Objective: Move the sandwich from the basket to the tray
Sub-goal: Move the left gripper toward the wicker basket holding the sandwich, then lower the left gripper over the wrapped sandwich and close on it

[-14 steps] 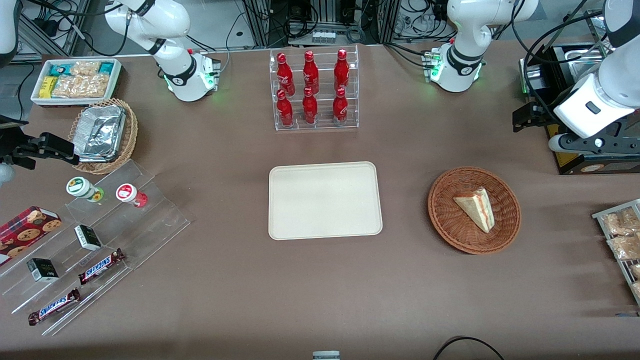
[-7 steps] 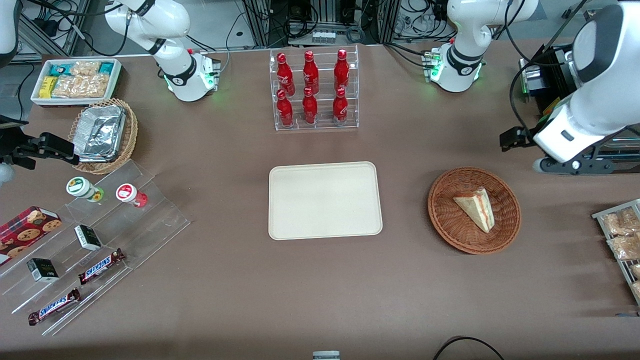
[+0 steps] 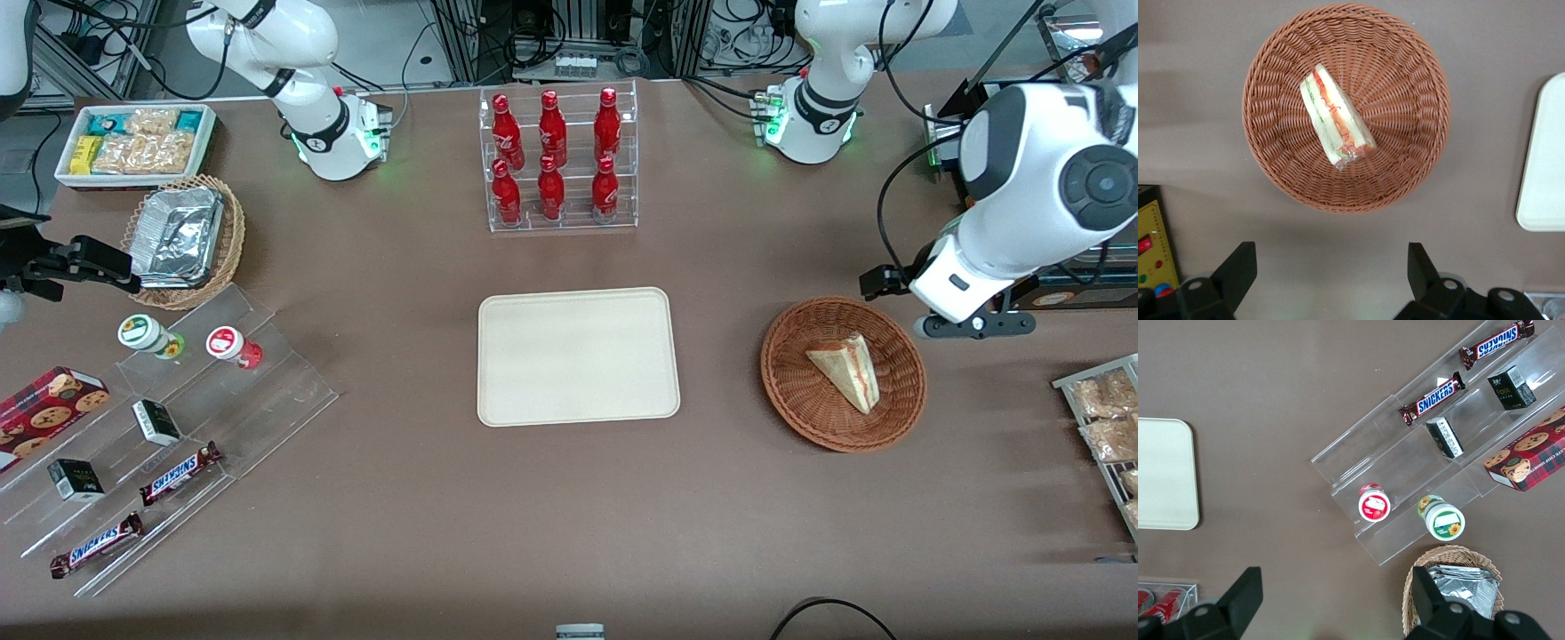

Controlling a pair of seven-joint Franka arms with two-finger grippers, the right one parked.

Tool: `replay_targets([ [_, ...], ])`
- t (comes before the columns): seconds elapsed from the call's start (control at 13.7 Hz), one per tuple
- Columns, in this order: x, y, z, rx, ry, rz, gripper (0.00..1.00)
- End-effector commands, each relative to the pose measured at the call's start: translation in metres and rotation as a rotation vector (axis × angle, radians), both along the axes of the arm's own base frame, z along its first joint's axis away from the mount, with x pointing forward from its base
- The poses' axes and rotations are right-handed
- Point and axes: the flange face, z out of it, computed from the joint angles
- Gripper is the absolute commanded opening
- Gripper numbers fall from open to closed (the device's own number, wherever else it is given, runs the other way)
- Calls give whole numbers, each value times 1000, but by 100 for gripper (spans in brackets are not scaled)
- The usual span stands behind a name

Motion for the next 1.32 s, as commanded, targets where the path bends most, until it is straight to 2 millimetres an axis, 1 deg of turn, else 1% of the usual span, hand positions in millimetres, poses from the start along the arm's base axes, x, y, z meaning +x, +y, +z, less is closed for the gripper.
replay_targets([
  [0.0,3,1,-22,36,-5,166,100],
  [0.15,11,1,-39,54,-25,311,100],
  [0.29,18,2,-54,69,-31,372,100],
  [0.51,28,2,-76,94,-57,511,100],
  [0.59,31,5,-82,94,-63,540,100],
  [0.95,36,6,-106,90,-59,549,100],
  [1.24,36,6,-131,90,-53,565,100],
])
